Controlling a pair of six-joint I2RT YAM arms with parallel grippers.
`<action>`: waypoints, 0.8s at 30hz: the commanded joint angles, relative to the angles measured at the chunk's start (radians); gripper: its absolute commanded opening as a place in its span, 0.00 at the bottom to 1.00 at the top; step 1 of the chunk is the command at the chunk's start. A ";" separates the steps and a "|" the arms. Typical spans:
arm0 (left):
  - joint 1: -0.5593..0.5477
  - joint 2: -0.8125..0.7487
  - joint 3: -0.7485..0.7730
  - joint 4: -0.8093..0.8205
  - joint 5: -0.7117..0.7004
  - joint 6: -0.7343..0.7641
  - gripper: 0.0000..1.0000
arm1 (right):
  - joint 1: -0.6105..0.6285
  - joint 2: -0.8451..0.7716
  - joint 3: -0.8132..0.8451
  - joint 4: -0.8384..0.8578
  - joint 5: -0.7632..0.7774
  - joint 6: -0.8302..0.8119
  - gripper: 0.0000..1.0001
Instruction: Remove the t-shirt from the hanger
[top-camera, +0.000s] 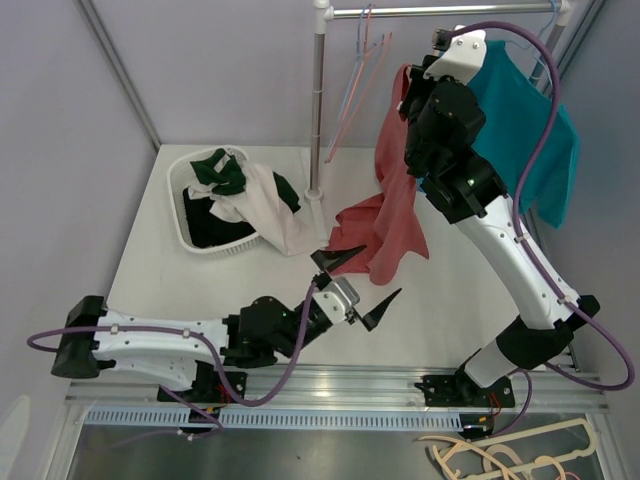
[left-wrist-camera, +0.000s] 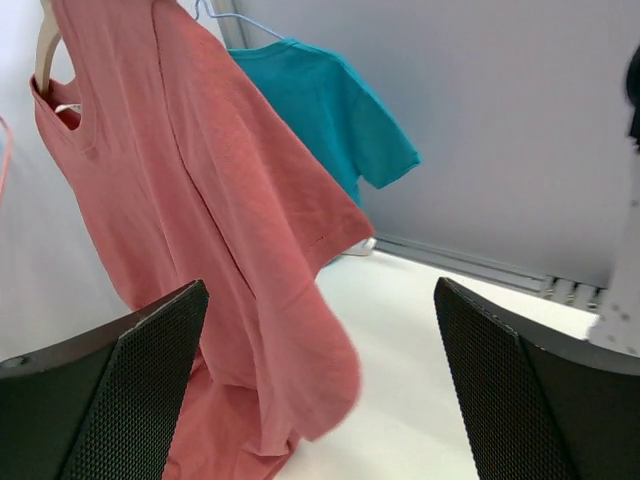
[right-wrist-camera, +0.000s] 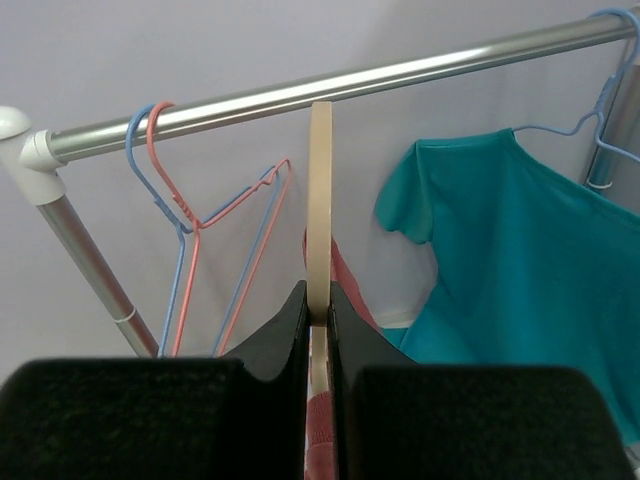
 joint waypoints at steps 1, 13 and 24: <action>-0.002 0.068 0.028 0.175 -0.070 0.082 1.00 | 0.031 -0.005 0.058 0.058 0.045 -0.001 0.00; 0.088 0.254 0.291 0.031 -0.110 0.048 1.00 | 0.119 -0.047 0.027 0.098 0.060 -0.033 0.00; 0.096 0.311 0.370 -0.058 -0.162 0.047 0.01 | 0.119 -0.054 0.004 0.136 0.042 -0.044 0.00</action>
